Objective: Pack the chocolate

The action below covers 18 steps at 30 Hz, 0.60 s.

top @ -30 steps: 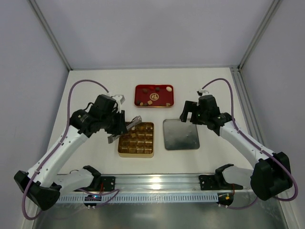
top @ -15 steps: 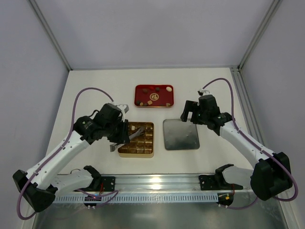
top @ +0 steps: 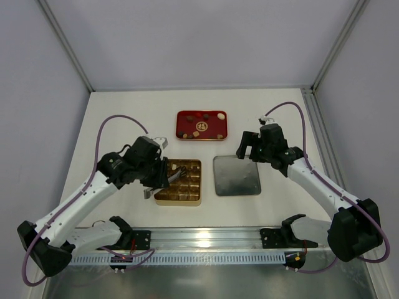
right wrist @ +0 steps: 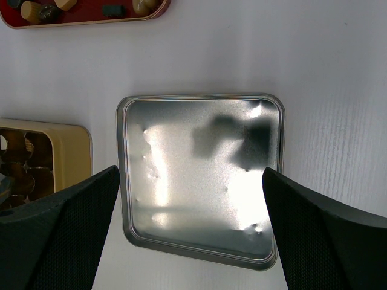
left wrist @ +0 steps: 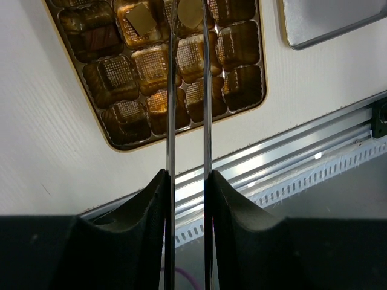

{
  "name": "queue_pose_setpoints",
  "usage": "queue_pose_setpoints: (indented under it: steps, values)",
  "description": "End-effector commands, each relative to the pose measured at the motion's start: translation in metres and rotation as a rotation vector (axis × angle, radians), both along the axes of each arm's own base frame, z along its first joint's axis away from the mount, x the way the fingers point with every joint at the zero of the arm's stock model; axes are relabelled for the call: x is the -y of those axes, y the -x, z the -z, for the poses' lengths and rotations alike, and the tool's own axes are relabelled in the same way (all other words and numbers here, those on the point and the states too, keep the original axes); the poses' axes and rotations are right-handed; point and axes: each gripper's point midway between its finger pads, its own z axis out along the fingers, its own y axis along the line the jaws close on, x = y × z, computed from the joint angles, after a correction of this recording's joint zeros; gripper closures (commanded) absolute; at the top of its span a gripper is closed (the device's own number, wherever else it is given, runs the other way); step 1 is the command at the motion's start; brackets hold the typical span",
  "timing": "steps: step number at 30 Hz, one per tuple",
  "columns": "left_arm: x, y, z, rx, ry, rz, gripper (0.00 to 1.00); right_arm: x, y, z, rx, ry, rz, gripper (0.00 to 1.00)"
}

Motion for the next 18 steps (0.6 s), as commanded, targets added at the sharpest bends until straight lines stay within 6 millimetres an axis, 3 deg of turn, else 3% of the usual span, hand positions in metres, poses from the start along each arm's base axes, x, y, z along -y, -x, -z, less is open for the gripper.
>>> queue_pose_setpoints:
  steps: [1, 7, 12, 16, 18]
  values:
    - [0.002, -0.006, -0.005, 0.033, 0.008, -0.008, 0.67, -0.002, -0.012, -0.014, 0.048, -0.017, 0.008, 0.00]
    - [0.004, -0.008, -0.006, 0.033, 0.008, -0.003, 0.60, -0.002, -0.010, -0.012, 0.043, -0.013, 0.004, 0.00]
    - [0.004, -0.009, -0.014, 0.045, 0.009, 0.002, 0.60, -0.003, -0.010, -0.012, 0.041, -0.017, -0.002, 0.00]
    - [0.008, -0.023, -0.048, 0.138, 0.061, -0.036, 0.62, -0.004, -0.011, -0.019, 0.050, -0.021, -0.008, 0.00]
    - [0.006, -0.042, -0.069, 0.213, 0.043, -0.087, 0.63, -0.011, -0.008, -0.025, 0.048, -0.047, -0.043, 0.00]
